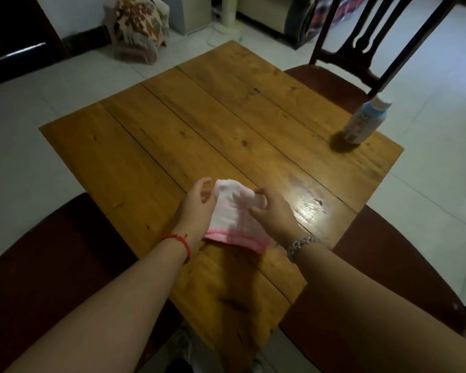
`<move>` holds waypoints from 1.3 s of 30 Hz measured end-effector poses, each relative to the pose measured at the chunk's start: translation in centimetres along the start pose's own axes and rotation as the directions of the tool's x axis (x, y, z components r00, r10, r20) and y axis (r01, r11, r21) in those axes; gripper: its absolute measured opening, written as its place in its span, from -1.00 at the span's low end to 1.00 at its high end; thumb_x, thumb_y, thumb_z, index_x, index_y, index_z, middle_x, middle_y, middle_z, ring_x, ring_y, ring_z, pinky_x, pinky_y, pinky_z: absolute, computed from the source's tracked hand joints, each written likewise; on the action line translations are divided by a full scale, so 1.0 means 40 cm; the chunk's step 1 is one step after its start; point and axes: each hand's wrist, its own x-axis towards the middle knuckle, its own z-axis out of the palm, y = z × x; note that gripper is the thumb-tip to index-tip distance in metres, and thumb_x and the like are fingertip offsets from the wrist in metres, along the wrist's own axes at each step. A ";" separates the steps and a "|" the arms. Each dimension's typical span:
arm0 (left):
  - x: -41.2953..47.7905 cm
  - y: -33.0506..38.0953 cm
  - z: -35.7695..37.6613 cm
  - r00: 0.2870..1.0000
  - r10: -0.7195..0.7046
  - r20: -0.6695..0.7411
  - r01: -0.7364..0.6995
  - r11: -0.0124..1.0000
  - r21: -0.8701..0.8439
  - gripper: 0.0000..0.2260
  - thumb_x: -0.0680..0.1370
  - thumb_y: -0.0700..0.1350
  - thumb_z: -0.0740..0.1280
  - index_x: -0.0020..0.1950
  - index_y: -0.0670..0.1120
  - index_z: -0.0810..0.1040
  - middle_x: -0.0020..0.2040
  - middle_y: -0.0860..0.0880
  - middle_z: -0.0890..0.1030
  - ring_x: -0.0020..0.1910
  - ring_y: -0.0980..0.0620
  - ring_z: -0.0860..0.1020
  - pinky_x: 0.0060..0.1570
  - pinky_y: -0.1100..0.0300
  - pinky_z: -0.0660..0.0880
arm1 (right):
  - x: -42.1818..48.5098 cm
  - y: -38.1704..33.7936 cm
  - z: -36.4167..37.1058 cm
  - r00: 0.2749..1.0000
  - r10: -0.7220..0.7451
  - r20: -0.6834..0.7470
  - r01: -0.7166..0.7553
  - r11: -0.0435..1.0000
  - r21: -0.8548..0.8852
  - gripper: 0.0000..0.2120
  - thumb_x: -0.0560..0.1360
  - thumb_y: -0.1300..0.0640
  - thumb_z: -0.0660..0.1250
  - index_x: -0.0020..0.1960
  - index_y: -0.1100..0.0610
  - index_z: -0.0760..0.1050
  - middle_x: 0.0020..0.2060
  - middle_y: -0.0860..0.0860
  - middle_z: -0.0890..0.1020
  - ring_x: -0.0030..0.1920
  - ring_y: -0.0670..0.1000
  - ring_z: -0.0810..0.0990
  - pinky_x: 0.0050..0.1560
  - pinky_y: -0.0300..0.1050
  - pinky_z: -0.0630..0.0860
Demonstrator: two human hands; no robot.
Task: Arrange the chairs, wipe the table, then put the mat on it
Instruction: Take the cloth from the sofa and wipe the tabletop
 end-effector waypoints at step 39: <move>0.549 0.028 -0.321 0.947 0.048 -0.317 -0.077 0.994 -0.080 -0.77 0.61 -0.20 0.10 0.14 -0.07 0.51 0.16 -0.10 0.55 0.13 -0.05 0.54 -0.08 0.24 0.49 | 0.385 -0.333 0.418 0.748 -0.539 0.386 0.663 0.607 -0.438 -0.39 0.54 -0.17 -0.13 0.51 0.07 -0.08 0.51 0.09 -0.01 0.51 0.08 -0.13 0.37 0.13 -0.41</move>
